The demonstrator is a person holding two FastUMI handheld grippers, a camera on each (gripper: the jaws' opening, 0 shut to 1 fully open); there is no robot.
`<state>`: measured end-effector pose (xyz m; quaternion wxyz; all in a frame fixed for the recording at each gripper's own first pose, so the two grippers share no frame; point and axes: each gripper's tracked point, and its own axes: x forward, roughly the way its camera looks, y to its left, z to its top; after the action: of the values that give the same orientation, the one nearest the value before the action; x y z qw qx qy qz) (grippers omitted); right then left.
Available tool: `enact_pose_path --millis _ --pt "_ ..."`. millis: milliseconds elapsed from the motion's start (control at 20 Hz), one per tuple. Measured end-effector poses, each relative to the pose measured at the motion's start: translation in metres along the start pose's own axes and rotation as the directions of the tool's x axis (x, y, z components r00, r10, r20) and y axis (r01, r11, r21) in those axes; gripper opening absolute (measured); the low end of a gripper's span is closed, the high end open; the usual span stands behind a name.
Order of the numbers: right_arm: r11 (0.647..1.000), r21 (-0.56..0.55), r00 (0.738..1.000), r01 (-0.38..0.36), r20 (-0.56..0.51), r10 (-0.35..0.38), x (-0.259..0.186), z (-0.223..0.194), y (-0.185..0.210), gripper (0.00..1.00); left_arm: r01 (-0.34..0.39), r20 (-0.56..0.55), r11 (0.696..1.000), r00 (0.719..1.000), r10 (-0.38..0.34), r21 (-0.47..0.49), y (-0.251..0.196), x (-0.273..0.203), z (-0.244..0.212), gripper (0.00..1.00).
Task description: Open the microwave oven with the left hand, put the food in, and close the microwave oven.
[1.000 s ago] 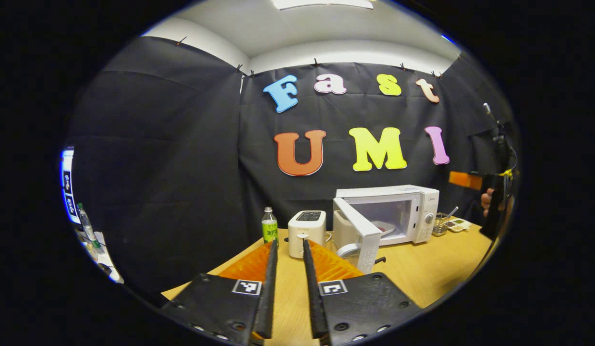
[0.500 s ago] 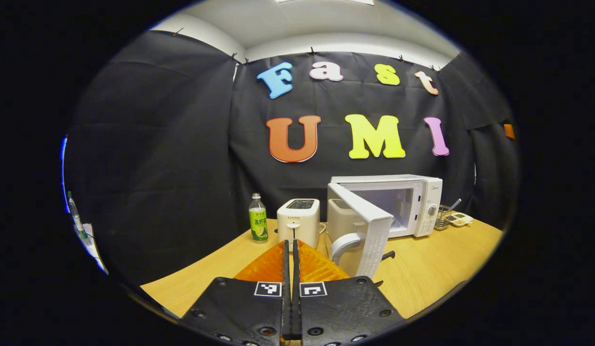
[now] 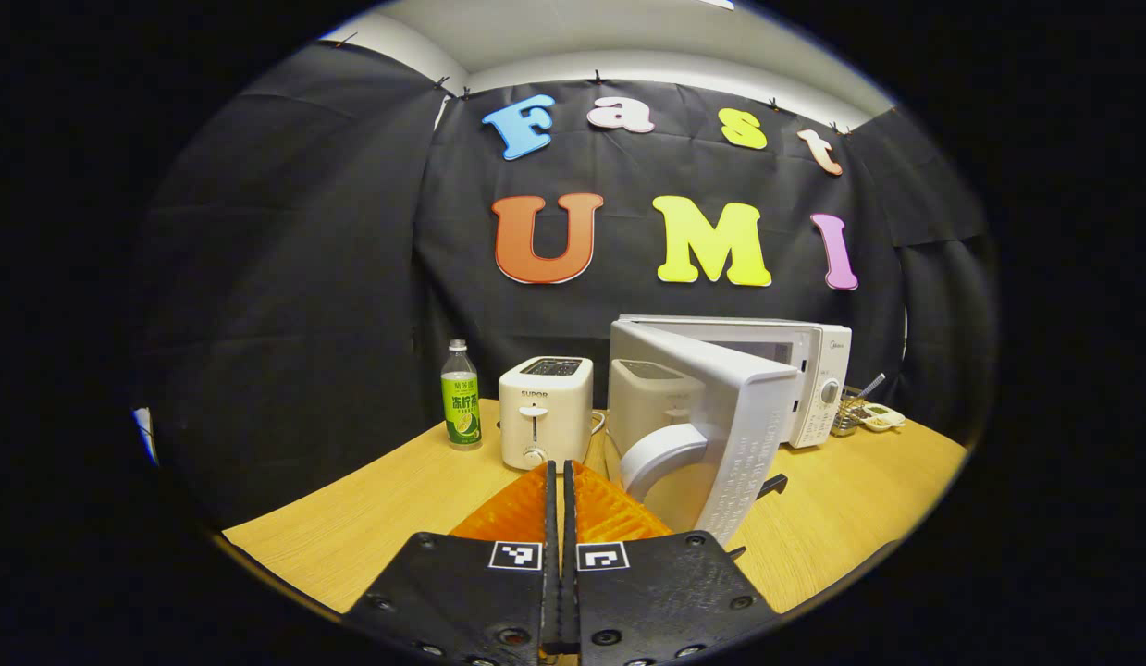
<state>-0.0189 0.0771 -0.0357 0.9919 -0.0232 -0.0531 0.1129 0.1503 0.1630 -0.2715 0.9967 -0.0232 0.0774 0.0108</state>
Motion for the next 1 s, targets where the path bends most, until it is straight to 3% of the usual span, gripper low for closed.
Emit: enact_pose_path --millis 200,250,300,400,500,550,600,750,900,950,1000 --pt "0.996 0.076 0.999 0.045 -0.007 -0.045 -0.009 0.001 -0.029 1.00 0.006 0.009 1.000 1.000 -0.006 0.026 -0.029 0.000 -0.001 0.00" --pt "0.995 0.073 0.998 0.062 -0.016 -0.061 -0.010 -0.002 -0.040 0.92 0.014 0.015 0.999 1.000 -0.015 0.033 -0.038 0.001 0.000 0.00" --pt "0.995 0.066 0.997 0.078 -0.011 -0.077 -0.010 -0.001 -0.047 1.00 0.038 0.018 0.999 0.999 -0.038 0.019 -0.052 0.002 0.000 0.00" --pt "0.994 0.045 0.995 0.097 -0.004 -0.097 -0.011 0.000 -0.056 1.00 0.076 0.018 0.997 0.997 -0.077 0.008 -0.079 0.006 -0.001 0.00" --pt "0.995 0.026 0.996 0.093 -0.007 -0.093 -0.010 -0.003 -0.055 1.00 0.072 0.020 0.997 0.997 -0.073 0.013 -0.097 0.015 0.000 0.00" --pt "0.997 0.021 0.997 0.081 -0.012 -0.080 -0.010 -0.005 -0.052 0.92 0.058 0.014 0.998 0.998 -0.058 0.019 -0.105 0.021 -0.003 0.00" --pt "0.998 0.027 0.998 0.061 -0.016 -0.060 -0.010 -0.006 -0.048 1.00 0.051 0.010 0.998 0.999 -0.051 0.020 -0.115 0.027 -0.005 0.00" --pt "0.998 0.046 0.999 0.031 -0.037 -0.029 -0.006 -0.014 -0.048 1.00 0.110 -0.008 0.993 0.994 -0.111 -0.049 -0.157 0.045 -0.010 0.00" --pt "0.999 0.051 0.998 0.016 -0.054 -0.013 0.002 -0.021 -0.049 1.00 0.129 0.007 0.991 0.992 -0.128 -0.044 -0.182 0.062 -0.004 0.00" --pt "0.999 0.052 0.998 0.016 -0.055 -0.013 0.006 -0.021 -0.051 0.92 0.147 0.015 0.989 0.989 -0.146 -0.036 -0.195 0.067 -0.001 0.00" --pt "0.998 0.053 0.998 0.018 -0.057 -0.015 0.009 -0.022 -0.053 1.00 0.169 0.020 0.985 0.986 -0.168 -0.030 -0.206 0.073 0.001 0.00"
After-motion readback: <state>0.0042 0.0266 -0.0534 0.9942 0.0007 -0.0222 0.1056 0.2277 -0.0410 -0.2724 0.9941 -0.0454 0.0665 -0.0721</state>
